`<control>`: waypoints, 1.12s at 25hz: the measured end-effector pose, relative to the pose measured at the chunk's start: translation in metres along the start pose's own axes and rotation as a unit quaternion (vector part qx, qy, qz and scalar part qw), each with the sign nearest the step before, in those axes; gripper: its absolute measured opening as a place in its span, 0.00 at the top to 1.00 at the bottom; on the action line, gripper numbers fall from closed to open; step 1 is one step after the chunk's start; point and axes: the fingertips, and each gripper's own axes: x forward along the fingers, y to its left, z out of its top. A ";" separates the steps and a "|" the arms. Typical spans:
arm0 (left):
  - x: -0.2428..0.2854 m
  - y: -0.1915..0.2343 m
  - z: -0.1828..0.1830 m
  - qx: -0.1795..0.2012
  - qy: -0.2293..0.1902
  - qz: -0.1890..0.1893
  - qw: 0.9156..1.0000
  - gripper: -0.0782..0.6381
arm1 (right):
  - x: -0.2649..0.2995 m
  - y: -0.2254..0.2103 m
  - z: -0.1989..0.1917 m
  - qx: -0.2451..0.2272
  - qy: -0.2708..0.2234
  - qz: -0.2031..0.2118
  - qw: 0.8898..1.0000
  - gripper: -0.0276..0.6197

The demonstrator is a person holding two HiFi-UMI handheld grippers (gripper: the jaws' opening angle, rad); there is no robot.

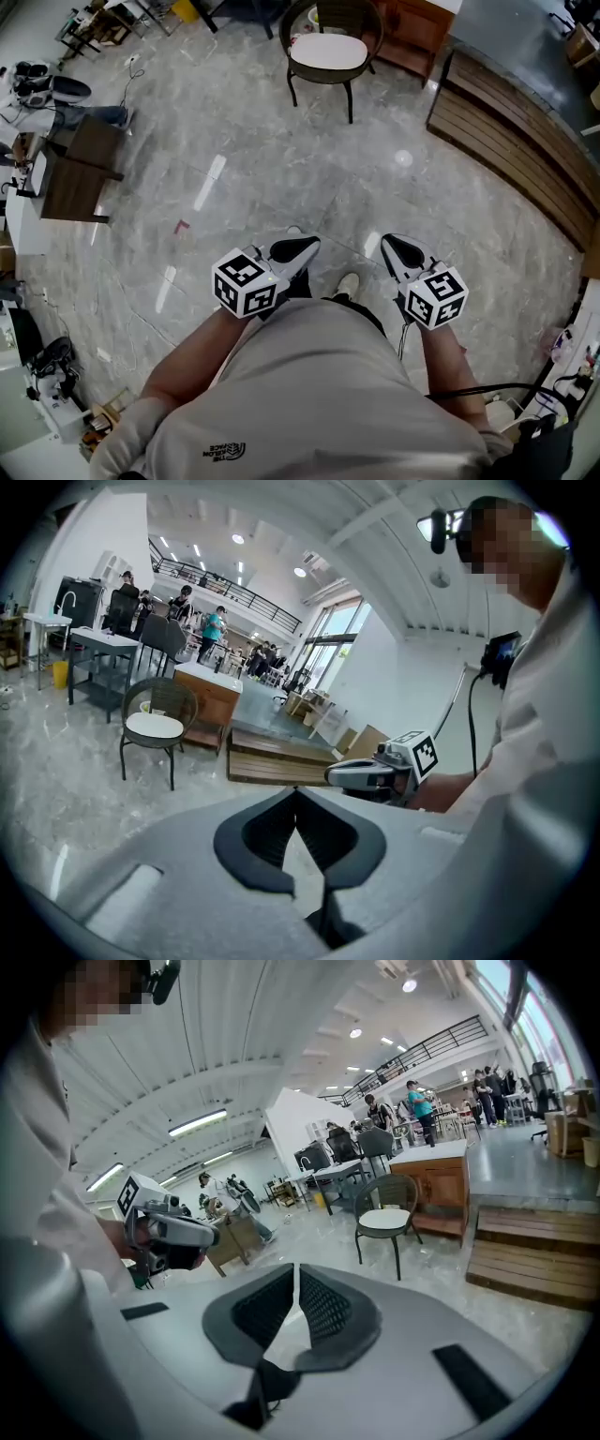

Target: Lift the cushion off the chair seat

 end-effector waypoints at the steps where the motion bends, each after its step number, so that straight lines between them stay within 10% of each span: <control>1: 0.000 0.005 0.001 -0.001 0.002 -0.005 1.000 0.88 | 0.006 0.001 0.003 0.001 0.000 0.000 1.000 0.93; 14: -0.006 0.148 0.082 -0.007 -0.022 -0.059 0.998 0.88 | 0.132 -0.018 0.079 0.018 0.021 -0.050 0.998 0.80; 28: -0.049 0.319 0.139 -0.015 -0.043 -0.022 0.999 0.88 | 0.308 -0.024 0.155 0.019 0.042 -0.041 0.998 0.80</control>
